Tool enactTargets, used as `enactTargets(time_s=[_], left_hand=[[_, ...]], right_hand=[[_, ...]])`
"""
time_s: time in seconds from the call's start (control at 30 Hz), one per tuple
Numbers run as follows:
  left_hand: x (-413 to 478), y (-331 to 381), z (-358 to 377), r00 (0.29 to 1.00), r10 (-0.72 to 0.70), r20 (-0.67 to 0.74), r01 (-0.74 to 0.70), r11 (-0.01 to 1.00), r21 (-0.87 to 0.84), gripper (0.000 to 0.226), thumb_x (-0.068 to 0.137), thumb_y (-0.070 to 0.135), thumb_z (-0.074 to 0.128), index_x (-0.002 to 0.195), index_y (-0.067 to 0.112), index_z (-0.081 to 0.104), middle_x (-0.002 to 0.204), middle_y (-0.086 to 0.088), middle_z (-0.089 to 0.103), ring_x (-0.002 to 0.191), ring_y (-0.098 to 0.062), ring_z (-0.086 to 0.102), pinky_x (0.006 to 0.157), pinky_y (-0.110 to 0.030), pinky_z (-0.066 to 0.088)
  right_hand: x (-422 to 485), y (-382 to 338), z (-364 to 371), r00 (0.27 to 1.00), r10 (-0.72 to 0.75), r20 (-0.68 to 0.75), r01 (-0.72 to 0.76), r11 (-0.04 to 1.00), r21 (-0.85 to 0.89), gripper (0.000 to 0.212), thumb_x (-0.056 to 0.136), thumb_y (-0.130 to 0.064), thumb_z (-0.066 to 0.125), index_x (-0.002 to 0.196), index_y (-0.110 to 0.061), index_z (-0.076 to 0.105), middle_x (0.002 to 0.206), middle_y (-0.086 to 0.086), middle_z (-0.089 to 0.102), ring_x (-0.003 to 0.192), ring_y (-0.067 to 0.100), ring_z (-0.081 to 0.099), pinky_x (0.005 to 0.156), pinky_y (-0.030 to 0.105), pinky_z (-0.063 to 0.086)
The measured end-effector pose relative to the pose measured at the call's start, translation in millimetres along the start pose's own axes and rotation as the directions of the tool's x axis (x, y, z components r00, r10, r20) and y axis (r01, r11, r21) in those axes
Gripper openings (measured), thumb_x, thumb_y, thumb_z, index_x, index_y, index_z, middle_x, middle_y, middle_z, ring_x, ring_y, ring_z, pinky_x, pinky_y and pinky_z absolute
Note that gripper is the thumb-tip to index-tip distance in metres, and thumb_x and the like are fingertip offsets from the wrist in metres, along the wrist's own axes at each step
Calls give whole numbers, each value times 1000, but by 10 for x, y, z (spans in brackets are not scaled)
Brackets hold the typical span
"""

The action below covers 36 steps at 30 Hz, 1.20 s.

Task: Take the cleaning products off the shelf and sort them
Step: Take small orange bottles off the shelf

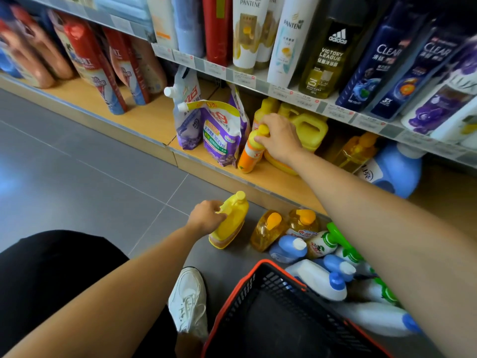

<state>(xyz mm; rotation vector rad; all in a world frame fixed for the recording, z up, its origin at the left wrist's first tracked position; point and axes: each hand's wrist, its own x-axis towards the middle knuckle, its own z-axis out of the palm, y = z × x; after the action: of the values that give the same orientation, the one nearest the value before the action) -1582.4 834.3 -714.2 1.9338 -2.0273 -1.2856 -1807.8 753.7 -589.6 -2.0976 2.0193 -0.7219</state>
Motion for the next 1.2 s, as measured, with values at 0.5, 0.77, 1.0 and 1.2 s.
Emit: enactTargets(time_s=[0.5,0.77,1.0,1.2], left_hand=[[-1015,1361,-131,688,684,-243,-720,685,-108,86,70,63,77,142,32,45,127,8,64,111,-9,63,92,-40,56],[-1523,1353,418,659,742,-125,-752,656,-66,60,67,72,73,110,34,55,96,7,75,89,-16,72,72,-43,56],[-1691,1420,638,586,807,76,-802,591,-88,47,68,50,89,95,29,57,77,12,68,76,-11,68,60,-29,51],[-1805,1588,600,460,766,449,-478,640,-602,33,77,5,85,106,9,69,101,-9,76,93,-24,75,81,-30,59]], right_hand=[[-1512,-153,-1541,991,81,-105,-19,870,492,17,85,-20,79,94,-10,67,71,-3,57,63,13,55,59,35,53],[-2520,-142,-1648,972,180,-149,-104,905,413,24,85,-30,79,88,-10,66,59,0,51,55,7,41,55,28,38],[-2951,-6,-1526,911,309,-274,-148,863,483,31,84,-26,81,74,-4,61,57,12,55,56,28,48,54,42,45],[-2997,273,-1786,981,183,56,-162,636,754,16,80,-21,76,92,-13,69,83,10,71,74,15,60,64,30,54]])
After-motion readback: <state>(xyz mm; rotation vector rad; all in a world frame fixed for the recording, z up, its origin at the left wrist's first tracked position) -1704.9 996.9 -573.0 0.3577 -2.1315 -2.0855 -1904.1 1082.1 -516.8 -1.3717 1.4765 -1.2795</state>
